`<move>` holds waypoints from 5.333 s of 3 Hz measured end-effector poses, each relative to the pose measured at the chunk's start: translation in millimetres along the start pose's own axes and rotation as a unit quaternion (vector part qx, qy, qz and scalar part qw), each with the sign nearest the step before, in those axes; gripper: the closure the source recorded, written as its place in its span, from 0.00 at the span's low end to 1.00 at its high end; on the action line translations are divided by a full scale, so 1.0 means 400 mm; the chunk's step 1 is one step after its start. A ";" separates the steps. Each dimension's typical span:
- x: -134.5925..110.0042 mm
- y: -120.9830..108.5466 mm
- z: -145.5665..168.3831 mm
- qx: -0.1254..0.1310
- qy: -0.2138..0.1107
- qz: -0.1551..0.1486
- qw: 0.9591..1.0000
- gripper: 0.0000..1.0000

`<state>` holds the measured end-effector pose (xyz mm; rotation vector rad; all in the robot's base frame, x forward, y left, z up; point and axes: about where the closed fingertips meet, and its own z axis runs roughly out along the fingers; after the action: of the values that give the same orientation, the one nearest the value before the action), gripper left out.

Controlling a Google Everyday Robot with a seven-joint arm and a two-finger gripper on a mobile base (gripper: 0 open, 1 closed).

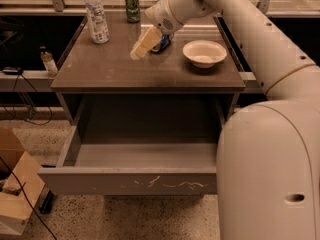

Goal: Place blue plastic bottle into top drawer

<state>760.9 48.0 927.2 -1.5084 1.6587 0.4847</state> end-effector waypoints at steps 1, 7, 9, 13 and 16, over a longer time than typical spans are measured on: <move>0.000 0.000 0.000 0.000 0.000 0.000 1.000 0.00; -0.154 -0.099 0.354 0.032 -0.149 0.037 0.988 0.00; -0.183 -0.171 0.428 0.112 -0.160 0.107 0.975 0.00; -0.192 -0.270 0.510 0.163 -0.192 0.179 0.951 0.00; -0.170 -0.336 0.545 0.185 -0.186 0.202 0.944 0.00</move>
Offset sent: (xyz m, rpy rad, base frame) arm 0.0147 0.0196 -0.0100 0.0707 -0.0190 -0.0217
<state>952.6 225.9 883.7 -0.7484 1.6390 0.5934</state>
